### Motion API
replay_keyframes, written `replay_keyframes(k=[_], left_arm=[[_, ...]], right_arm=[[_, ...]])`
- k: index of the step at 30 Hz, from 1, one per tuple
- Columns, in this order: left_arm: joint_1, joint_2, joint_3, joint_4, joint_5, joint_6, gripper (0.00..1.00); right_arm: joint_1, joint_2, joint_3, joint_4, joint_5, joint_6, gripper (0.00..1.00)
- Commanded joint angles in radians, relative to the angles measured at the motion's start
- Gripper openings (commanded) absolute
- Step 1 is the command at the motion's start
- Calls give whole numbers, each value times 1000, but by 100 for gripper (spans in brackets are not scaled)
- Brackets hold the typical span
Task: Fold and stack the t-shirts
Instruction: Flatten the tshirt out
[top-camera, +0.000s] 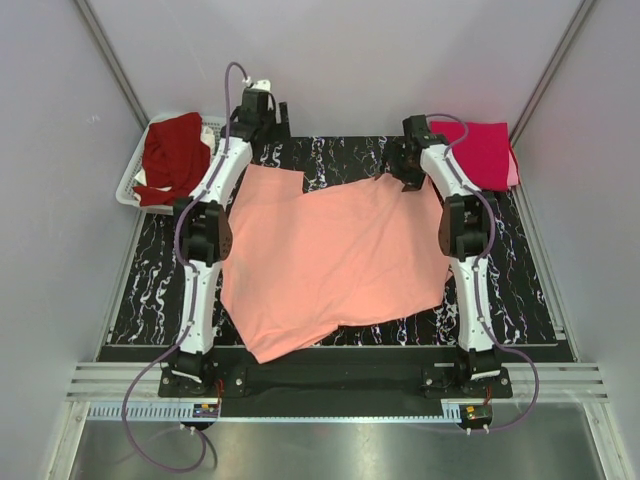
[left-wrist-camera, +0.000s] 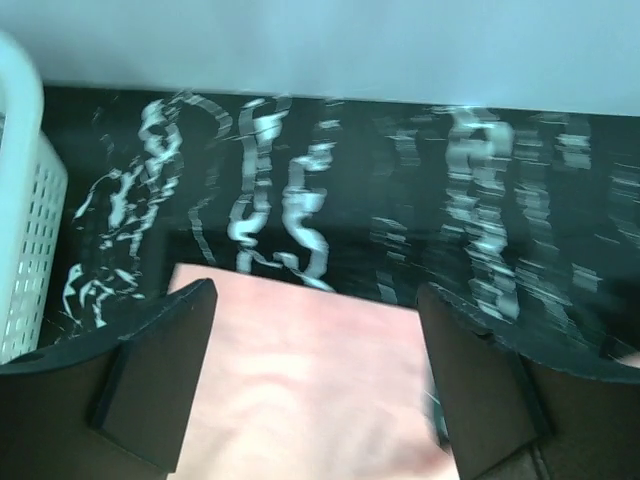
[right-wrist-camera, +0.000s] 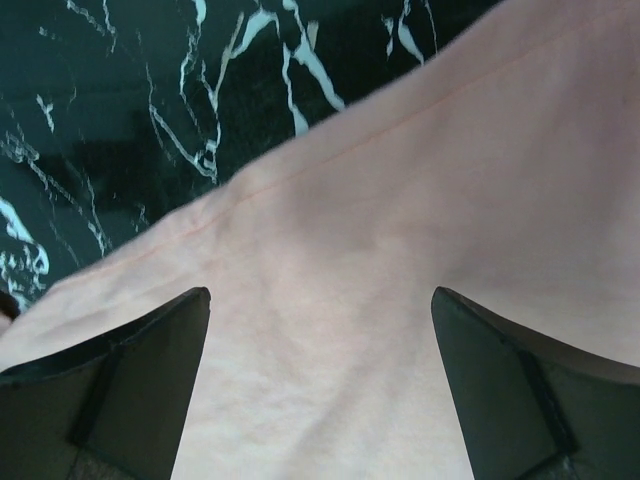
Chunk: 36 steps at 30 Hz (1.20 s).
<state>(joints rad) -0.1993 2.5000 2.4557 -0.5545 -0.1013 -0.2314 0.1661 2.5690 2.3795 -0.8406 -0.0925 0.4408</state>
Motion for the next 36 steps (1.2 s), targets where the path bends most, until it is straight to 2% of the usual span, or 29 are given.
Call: replay_keyframes(k=[1, 5, 6, 8, 9, 10, 12, 13, 15, 16, 18, 21, 26, 30, 36], left_arm=[[-89, -284, -94, 93, -27, 56, 88], [-141, -542, -370, 0, -60, -40, 84], [-158, -649, -505, -14, -72, -66, 81], [-178, -760, -654, -30, -81, -124, 79], [-202, -864, -798, -30, -80, -141, 78], [-218, -912, -860, -30, -74, -152, 77], [-274, -1018, -1008, -62, -92, -167, 77], [-293, -1047, -1053, -70, -107, -172, 76], [-330, -1117, -1183, -81, -132, -183, 75], [-331, -1139, -1228, -81, -135, -206, 74], [-330, -1201, -1354, -64, -138, -223, 74], [-325, -1259, -1461, -38, -137, -252, 74], [-324, -1320, -1509, -61, -135, -264, 73], [-322, -1382, -1569, -62, -112, -281, 74], [-322, -1449, -1641, -73, -98, -309, 74]], right_arm=[[-5, -224, -93, 90, -41, -24, 100], [-5, -401, -251, 90, -24, -25, 100], [-5, -443, -297, 92, -15, -25, 100], [-7, -579, -469, 89, 43, -28, 100], [-7, -677, -536, 93, 80, -21, 100], [-8, -725, -677, 97, 121, -11, 100], [-40, -878, -832, 136, 200, 34, 100], [-100, -926, -988, 162, 171, 48, 99], [-190, -1039, -1132, 227, 111, 96, 96], [-236, -1065, -1240, 241, 50, 104, 91], [-325, -1099, -1316, 252, 5, 105, 87], [-368, -1080, -1400, 253, -59, 84, 79], [-395, -1049, -1476, 294, -105, 90, 70], [-395, -1046, -1529, 325, -115, 118, 54], [-395, -1078, -1562, 324, -62, 124, 51]])
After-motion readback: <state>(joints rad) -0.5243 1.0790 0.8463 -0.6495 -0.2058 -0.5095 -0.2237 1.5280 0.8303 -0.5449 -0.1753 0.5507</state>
